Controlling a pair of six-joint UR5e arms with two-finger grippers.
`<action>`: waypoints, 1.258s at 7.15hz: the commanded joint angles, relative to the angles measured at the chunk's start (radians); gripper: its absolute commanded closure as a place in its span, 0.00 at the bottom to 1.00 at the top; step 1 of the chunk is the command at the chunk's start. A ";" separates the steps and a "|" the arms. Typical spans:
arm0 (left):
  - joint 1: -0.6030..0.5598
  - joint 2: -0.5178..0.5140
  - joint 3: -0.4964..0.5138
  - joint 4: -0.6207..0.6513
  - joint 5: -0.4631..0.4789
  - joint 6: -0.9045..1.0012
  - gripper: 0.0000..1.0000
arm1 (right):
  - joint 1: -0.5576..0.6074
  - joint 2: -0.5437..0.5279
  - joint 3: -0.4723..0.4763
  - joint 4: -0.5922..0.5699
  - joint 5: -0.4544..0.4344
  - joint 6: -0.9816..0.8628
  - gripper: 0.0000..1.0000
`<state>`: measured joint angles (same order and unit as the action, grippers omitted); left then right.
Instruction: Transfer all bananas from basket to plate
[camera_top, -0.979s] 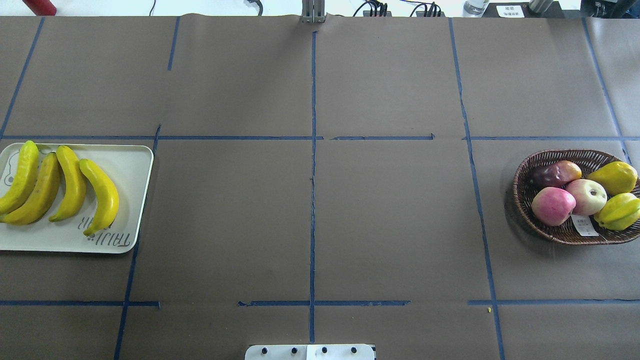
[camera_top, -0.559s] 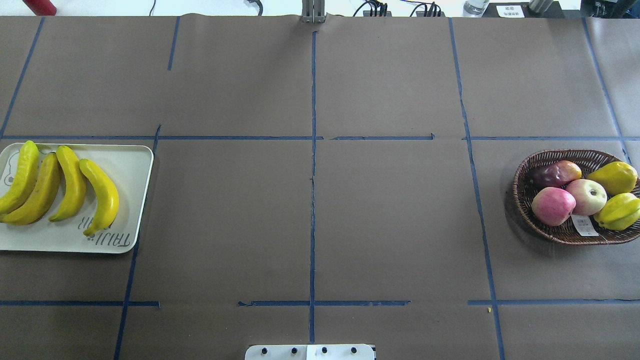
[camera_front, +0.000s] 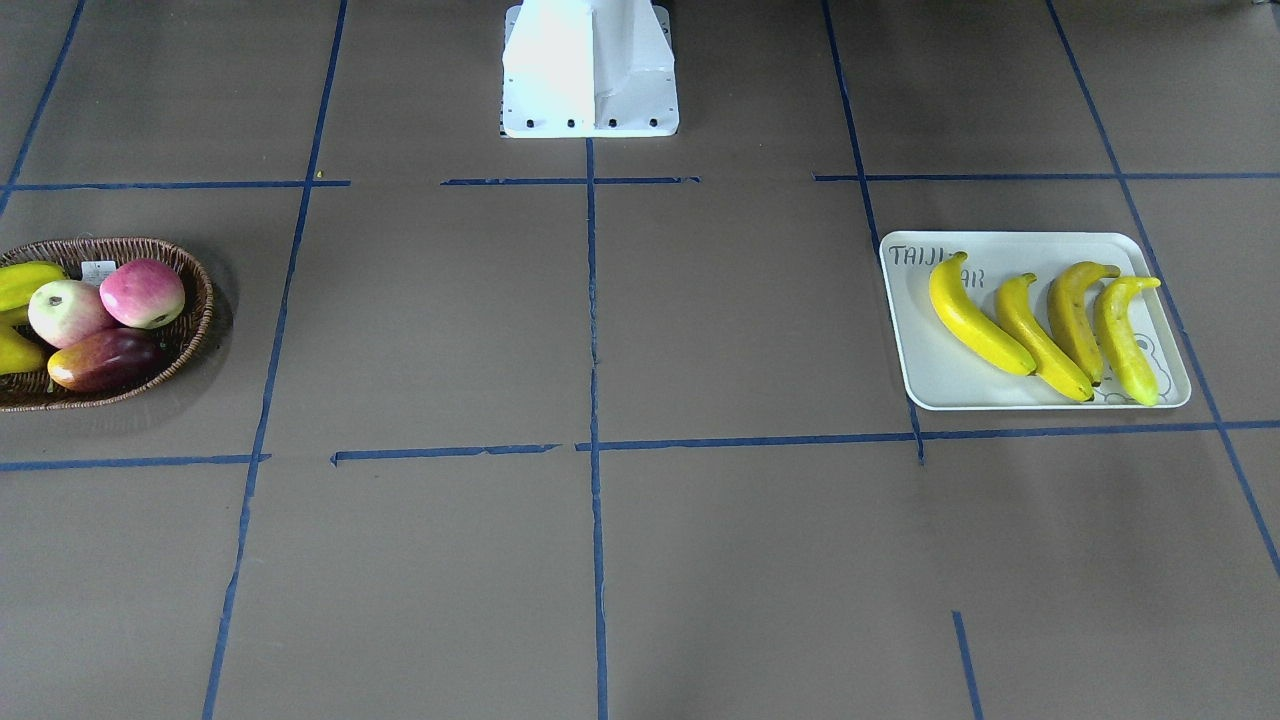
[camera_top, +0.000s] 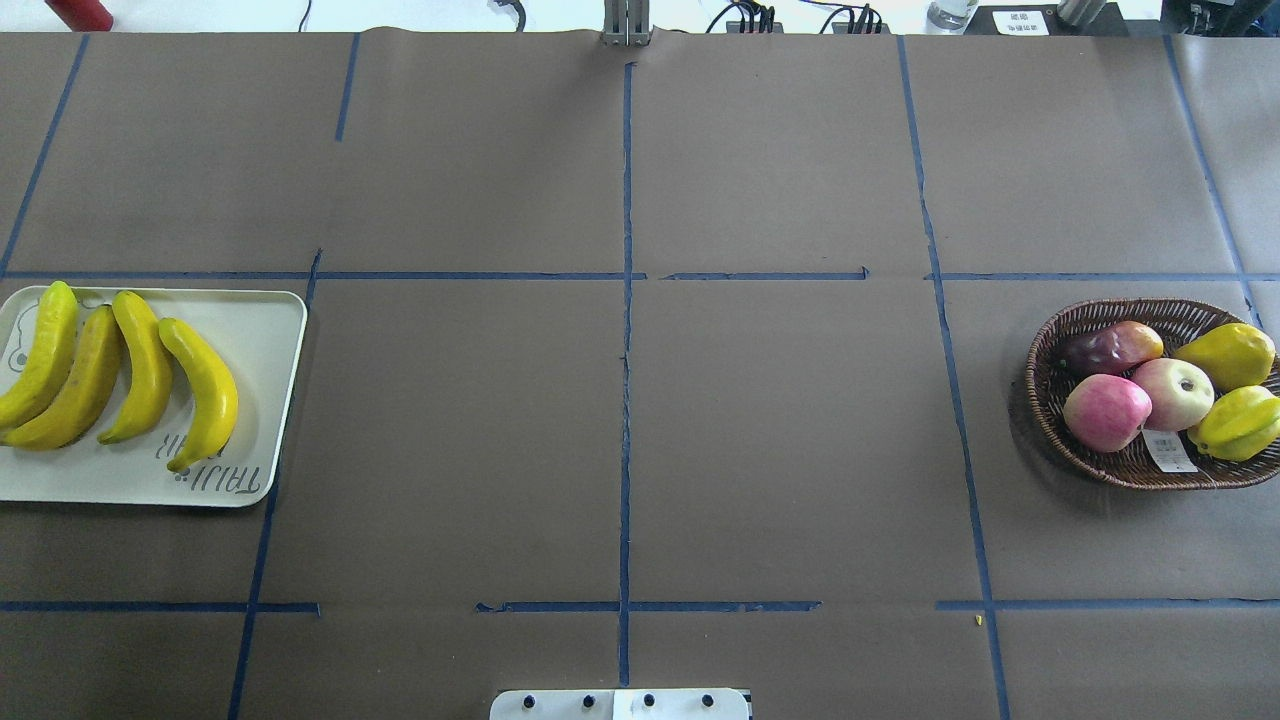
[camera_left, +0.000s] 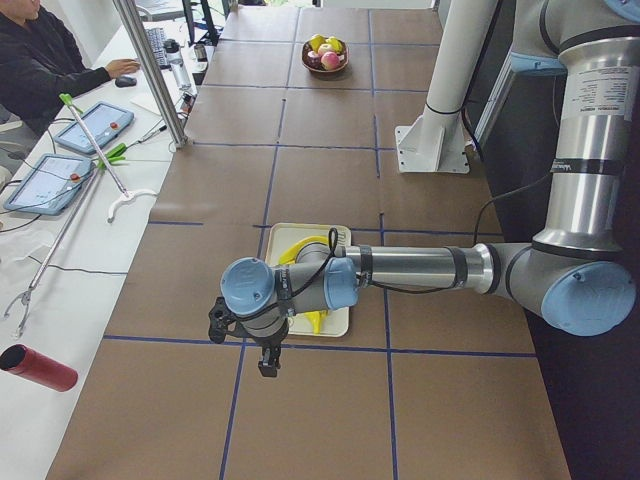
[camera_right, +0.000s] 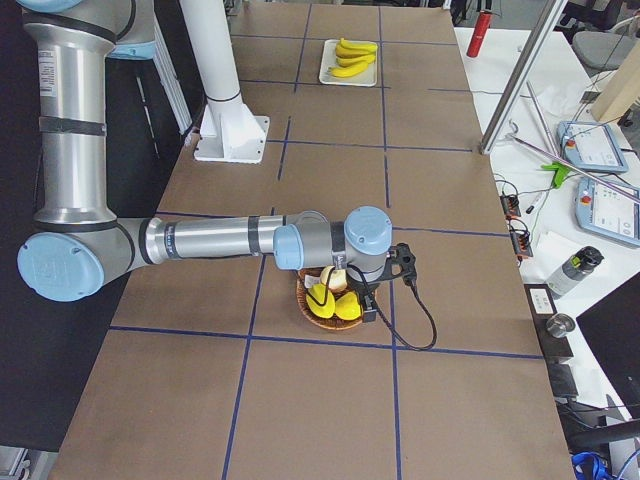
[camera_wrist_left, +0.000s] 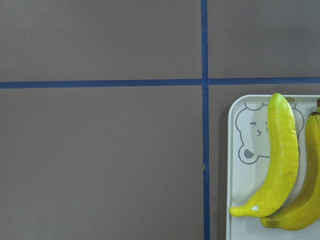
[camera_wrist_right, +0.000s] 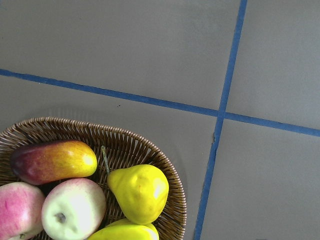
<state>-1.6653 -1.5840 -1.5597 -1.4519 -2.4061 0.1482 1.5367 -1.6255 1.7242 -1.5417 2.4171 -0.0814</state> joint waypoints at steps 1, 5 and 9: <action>0.028 0.007 -0.005 -0.004 0.004 -0.007 0.00 | 0.000 -0.005 -0.002 -0.001 0.000 0.000 0.00; 0.030 0.084 -0.076 -0.079 0.012 -0.051 0.00 | 0.008 -0.022 -0.003 -0.005 0.005 0.000 0.00; 0.030 0.079 -0.083 -0.079 0.012 -0.098 0.00 | 0.069 -0.010 0.001 -0.180 -0.006 0.000 0.00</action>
<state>-1.6352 -1.5035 -1.6420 -1.5310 -2.3946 0.0537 1.5833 -1.6395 1.7237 -1.6519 2.4198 -0.0813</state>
